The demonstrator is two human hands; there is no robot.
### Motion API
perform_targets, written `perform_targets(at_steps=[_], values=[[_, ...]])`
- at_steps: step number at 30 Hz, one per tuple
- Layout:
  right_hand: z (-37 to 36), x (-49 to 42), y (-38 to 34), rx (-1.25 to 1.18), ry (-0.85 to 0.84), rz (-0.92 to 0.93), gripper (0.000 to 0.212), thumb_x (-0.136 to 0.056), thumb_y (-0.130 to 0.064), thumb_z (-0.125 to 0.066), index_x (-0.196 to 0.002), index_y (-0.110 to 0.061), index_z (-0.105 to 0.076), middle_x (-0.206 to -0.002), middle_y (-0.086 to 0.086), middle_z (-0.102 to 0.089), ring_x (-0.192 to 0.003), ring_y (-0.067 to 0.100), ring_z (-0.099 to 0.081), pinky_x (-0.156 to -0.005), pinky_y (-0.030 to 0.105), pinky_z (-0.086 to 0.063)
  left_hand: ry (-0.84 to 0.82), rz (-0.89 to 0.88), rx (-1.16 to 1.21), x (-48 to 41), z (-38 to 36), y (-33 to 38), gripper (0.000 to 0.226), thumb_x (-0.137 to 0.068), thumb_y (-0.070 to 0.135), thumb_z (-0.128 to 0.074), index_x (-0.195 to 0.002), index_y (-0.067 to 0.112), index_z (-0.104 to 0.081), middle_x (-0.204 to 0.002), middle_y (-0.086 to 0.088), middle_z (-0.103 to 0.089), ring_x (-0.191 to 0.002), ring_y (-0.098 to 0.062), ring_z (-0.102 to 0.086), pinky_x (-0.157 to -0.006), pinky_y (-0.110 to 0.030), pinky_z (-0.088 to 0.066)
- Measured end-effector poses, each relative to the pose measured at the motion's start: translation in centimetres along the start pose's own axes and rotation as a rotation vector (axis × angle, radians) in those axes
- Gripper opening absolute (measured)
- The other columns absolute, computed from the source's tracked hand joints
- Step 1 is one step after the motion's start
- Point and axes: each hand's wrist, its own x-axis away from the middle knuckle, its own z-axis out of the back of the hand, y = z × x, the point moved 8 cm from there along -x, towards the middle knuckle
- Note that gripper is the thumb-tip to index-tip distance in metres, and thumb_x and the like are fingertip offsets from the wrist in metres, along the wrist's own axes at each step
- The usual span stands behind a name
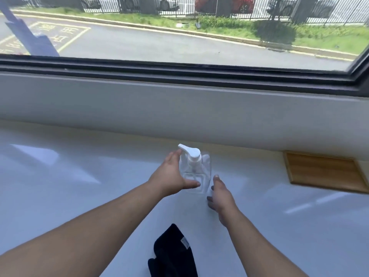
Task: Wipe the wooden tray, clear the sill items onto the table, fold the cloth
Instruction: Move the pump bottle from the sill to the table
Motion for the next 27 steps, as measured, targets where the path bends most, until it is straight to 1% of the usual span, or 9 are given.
perform_targets(at_steps=[2,3,6,10,15,18,21,23,27], values=[[-1.0,-0.3,0.4,-0.032,-0.036,-0.022,0.052,-0.104,-0.066,-0.034,-0.133,-0.035,-0.063,-0.106,-0.011,-0.070,-0.101,0.024,-0.071,-0.087,0.036,-0.058,-0.031,0.046,0.065,0.1,-0.8,-0.3,0.123,-0.062,0.061,-0.088,-0.154,0.056,-0.008,-0.141,0.018,-0.047,-0.113,-0.012,-0.063,-0.077,-0.031,-0.056],[-1.6,-0.3,0.6,-0.047,-0.050,-0.025,0.047,-0.105,-0.065,-0.034,-0.125,-0.036,-0.065,-0.097,-0.014,-0.068,-0.102,0.028,-0.072,-0.088,0.038,-0.059,-0.030,0.062,0.085,0.4,-0.9,-0.5,0.119,-0.062,0.062,-0.087,-0.150,0.061,-0.006,-0.134,0.020,-0.050,-0.099,-0.006,-0.066,-0.068,-0.028,-0.055],[-3.4,0.8,0.4,-0.047,-0.080,-0.005,0.043,-0.105,-0.066,-0.031,-0.125,-0.036,-0.056,-0.104,-0.018,-0.060,-0.108,0.028,-0.069,-0.094,0.042,-0.057,0.019,0.109,0.079,1.8,0.1,-1.3,0.115,-0.062,0.065,-0.083,-0.147,0.062,-0.006,-0.134,0.020,-0.051,-0.079,-0.002,-0.065,-0.056,-0.026,-0.048],[-7.5,3.7,-1.2,0.037,-0.166,0.059,0.049,-0.105,-0.065,-0.032,-0.140,-0.037,-0.050,-0.113,-0.017,-0.059,-0.105,0.021,-0.066,-0.091,0.038,-0.053,0.098,0.164,0.106,5.3,4.2,-4.2,0.118,-0.063,0.066,-0.084,-0.149,0.062,-0.004,-0.147,0.012,-0.051,-0.096,-0.015,-0.066,-0.061,-0.024,-0.046],[-16.8,10.2,-2.5,0.160,-0.332,0.111,0.058,-0.105,-0.062,-0.038,-0.151,-0.029,-0.051,-0.143,0.003,-0.057,-0.107,0.026,-0.067,-0.101,0.044,-0.055,0.278,0.224,0.158,13.9,12.2,-10.0,0.120,-0.063,0.068,-0.083,-0.153,0.060,-0.003,-0.156,0.010,-0.050,-0.107,-0.016,-0.060,-0.064,-0.020,-0.046],[-23.6,16.2,-1.4,0.245,-0.446,0.143,0.055,-0.105,-0.058,-0.041,-0.148,-0.027,-0.054,-0.140,0.005,-0.061,-0.108,0.028,-0.068,-0.100,0.045,-0.057,0.379,0.270,0.188,21.5,16.3,-15.1,0.118,-0.063,0.068,-0.081,-0.151,0.060,-0.003,-0.157,0.011,-0.048,-0.106,-0.016,-0.057,-0.064,-0.021,-0.047],[-29.7,22.0,1.4,0.338,-0.547,0.156,0.055,-0.104,-0.058,-0.043,-0.147,-0.026,-0.054,-0.141,0.006,-0.061,-0.110,0.030,-0.069,-0.103,0.047,-0.056,0.460,0.343,0.201,29.1,19.2,-20.2,0.118,-0.061,0.071,-0.081,-0.150,0.060,-0.003,-0.163,0.010,-0.042,-0.131,-0.022,-0.056,-0.071,-0.024,-0.045],[-38.0,30.9,6.5,0.456,-0.636,0.191,0.056,-0.104,-0.059,-0.045,-0.146,-0.024,-0.055,-0.143,0.008,-0.061,-0.110,0.031,-0.068,-0.103,0.047,-0.056,0.613,0.445,0.286,41.7,21.8,-27.7,0.122,-0.058,0.074,-0.080,-0.151,0.060,-0.003,-0.164,0.010,-0.041,-0.140,-0.022,-0.051,-0.074,-0.023,-0.042],[-43.3,36.7,11.5,0.501,-0.748,0.176,0.055,-0.105,-0.059,-0.044,-0.143,-0.021,-0.058,-0.140,0.010,-0.062,-0.112,0.034,-0.068,-0.107,0.050,-0.054,0.664,0.506,0.320,50.5,22.9,-31.7,0.125,-0.051,0.074,-0.079,-0.152,0.063,-0.006,-0.159,0.013,-0.048,-0.133,-0.020,-0.057,-0.083,-0.030,-0.048]])
